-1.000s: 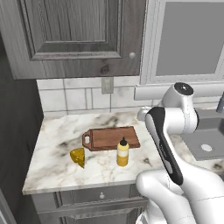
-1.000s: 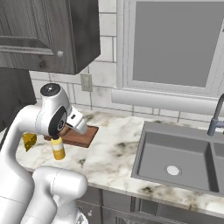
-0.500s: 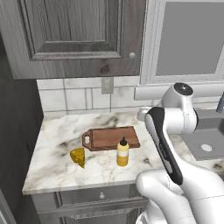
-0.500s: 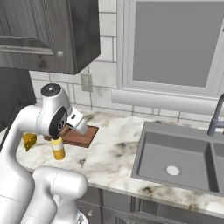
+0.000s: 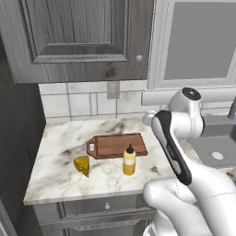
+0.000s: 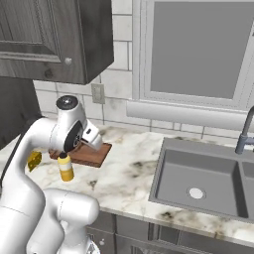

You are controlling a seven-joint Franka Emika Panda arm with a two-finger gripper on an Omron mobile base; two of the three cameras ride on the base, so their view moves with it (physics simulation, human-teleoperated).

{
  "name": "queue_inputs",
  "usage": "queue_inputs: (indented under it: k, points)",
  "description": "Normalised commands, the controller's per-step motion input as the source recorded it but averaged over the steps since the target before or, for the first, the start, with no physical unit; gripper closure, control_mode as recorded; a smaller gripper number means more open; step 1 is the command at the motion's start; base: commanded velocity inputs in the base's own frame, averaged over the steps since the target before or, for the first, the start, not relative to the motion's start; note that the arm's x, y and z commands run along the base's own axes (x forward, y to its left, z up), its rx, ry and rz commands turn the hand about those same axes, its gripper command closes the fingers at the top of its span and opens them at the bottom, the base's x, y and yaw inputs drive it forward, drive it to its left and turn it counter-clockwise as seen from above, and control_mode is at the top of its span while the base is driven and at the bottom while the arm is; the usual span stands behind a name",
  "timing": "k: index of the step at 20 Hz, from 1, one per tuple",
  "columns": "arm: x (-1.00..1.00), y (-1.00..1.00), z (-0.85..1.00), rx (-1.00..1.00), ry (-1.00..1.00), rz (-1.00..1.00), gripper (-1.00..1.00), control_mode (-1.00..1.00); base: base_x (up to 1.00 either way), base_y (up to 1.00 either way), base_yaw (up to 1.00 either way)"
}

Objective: Retrieve the reheated potato from the microwave, then place the potato, cheese, and condiment on the cutting board.

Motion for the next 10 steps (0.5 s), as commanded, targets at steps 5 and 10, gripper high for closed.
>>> queue_inputs:
  k: [5,10]
  points:
    - [0.38,0.0,-0.06,0.03,0.0,0.16,1.0,-1.0,0.0,0.0,0.0]
    - [0.3,0.01,-0.18,-0.01,0.0,0.22,1.0,-1.0,0.0,0.0,0.0]
